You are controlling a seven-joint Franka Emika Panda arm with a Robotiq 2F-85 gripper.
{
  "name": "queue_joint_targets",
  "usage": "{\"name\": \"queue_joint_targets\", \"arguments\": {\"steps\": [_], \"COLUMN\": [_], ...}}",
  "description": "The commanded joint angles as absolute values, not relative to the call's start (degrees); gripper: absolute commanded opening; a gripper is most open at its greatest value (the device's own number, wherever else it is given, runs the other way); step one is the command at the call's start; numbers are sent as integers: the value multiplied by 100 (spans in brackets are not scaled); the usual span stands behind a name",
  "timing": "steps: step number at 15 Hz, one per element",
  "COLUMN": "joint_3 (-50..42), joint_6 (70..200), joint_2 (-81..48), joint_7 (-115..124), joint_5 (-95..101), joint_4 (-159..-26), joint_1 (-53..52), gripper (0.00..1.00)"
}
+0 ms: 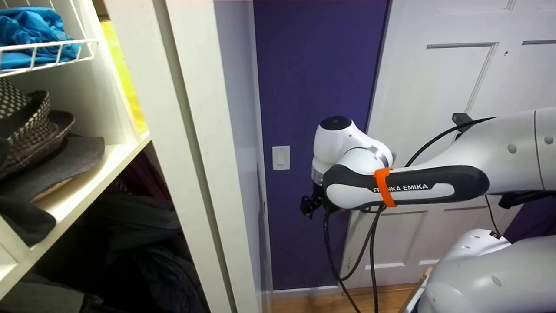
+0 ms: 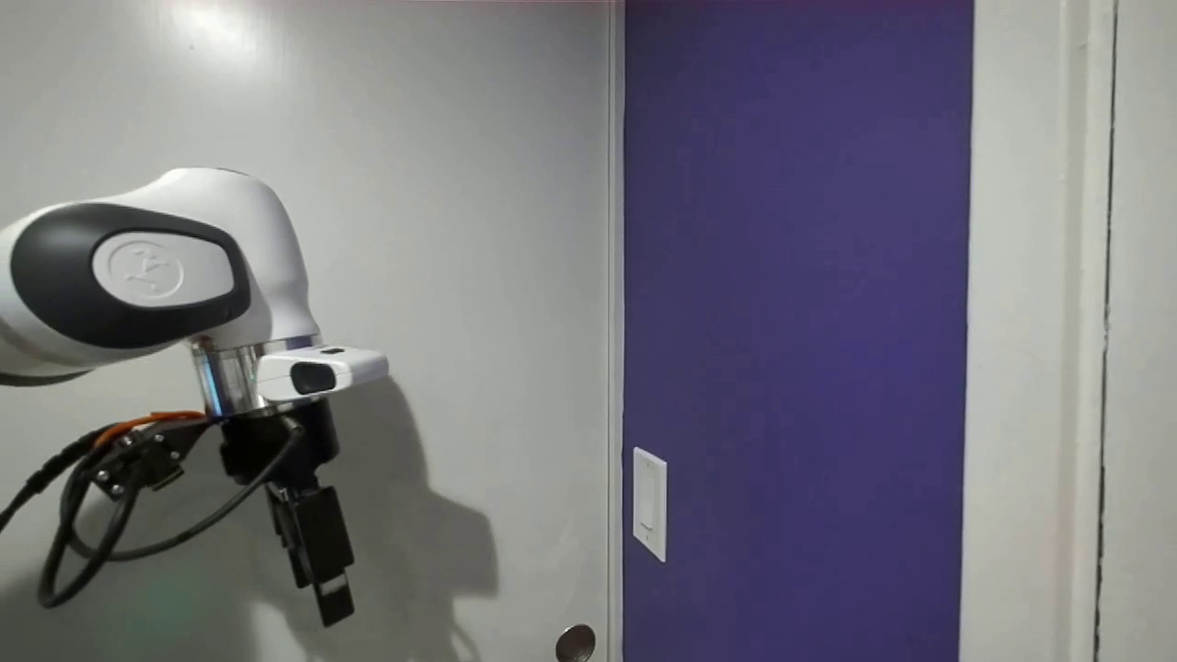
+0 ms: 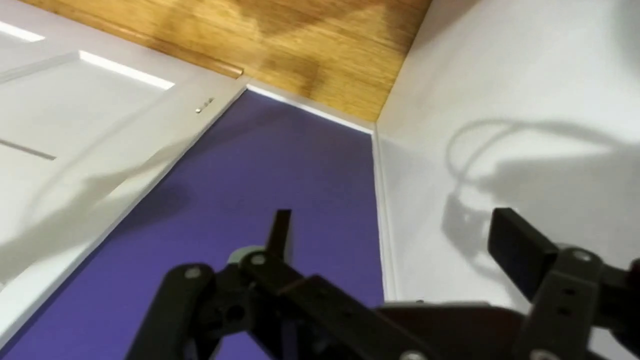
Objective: Turn off the light
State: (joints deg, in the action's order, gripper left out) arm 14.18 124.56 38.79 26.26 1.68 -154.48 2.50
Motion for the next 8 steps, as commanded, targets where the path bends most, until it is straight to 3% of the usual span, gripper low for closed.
{"name": "queue_joint_targets", "arguments": {"steps": [1, 8], "joint_3": [1409, 1363], "joint_6": [12951, 13089], "joint_2": [3919, 3844], "joint_7": [2621, 2774], "joint_5": [920, 855], "joint_4": [-15673, -15624], "joint_1": [614, 691], "gripper": [100, 100]}}
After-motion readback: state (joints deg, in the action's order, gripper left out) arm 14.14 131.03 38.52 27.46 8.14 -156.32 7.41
